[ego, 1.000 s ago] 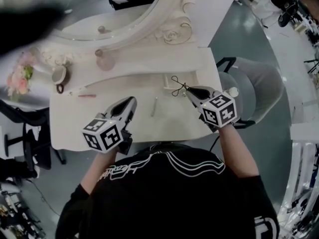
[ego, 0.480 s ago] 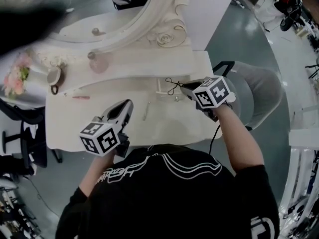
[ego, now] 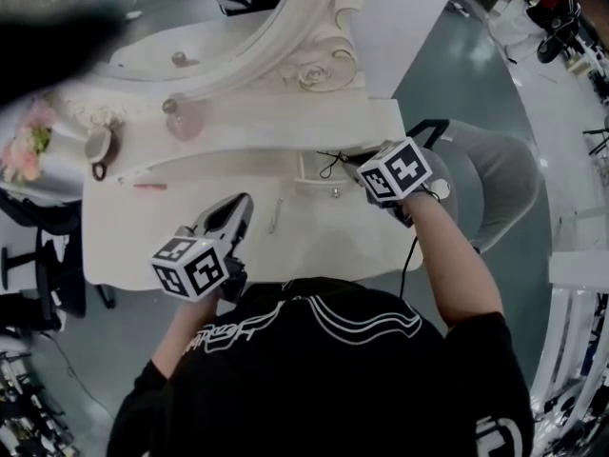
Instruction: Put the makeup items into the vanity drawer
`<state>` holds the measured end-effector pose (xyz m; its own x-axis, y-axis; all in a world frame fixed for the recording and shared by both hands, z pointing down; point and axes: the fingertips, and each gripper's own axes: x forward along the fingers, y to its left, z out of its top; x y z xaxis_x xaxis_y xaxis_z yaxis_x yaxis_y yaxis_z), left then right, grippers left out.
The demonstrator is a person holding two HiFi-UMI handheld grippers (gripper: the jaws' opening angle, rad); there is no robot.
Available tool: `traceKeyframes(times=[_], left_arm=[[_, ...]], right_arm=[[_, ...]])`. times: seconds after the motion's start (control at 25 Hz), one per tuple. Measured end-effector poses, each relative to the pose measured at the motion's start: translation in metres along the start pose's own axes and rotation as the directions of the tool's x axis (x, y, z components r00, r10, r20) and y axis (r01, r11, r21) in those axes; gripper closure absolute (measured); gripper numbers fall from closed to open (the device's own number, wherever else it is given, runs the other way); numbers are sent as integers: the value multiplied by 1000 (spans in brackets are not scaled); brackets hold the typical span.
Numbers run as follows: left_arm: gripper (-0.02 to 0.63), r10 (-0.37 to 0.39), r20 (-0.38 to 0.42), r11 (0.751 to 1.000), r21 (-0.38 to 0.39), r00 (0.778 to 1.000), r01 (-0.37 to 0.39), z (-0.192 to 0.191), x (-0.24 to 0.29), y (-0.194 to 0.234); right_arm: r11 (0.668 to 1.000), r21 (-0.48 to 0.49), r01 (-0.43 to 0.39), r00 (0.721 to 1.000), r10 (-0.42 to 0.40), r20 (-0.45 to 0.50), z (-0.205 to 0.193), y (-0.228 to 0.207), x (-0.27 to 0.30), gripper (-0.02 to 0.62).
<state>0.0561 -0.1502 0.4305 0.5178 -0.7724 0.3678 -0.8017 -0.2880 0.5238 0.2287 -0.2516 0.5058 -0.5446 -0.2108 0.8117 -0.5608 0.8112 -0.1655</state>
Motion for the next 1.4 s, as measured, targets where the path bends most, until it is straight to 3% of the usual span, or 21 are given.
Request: traceKeyframes(times=[0.24,0.4,0.6,0.68,1.0,1.12,1.4], left_arm=[[578,0,6,1000,-4,1000,0,2,3,2],[578,10,10,1000,-9,1000,-10,3,1,5],[578,24,13,1000,-14,1000,-23,4,-2,11],[578,24,12,1000,-18,1000,-24,3,-1,12],[578,80,29,996,-53,996,-78,5,-33,41],[578,112,40,992,-58,993,-110,11,-57,60],[578,167,52,983,-81,985,-163,23,-114,109]], right_arm=[[997,-73,-9,999,5,-43,-2,3,6,540],[996,-74,-44,998,41,-43,-3,8,3,470],[993,-95,-69,996,74,46,10,21,-10,381],[990,-114,-80,992,90,85,18,30,-12,374],[966,-185,-179,963,211,167,67,98,9,368],[950,-192,-247,937,285,204,88,132,22,370],[928,-219,-300,925,339,170,121,198,71,370]])
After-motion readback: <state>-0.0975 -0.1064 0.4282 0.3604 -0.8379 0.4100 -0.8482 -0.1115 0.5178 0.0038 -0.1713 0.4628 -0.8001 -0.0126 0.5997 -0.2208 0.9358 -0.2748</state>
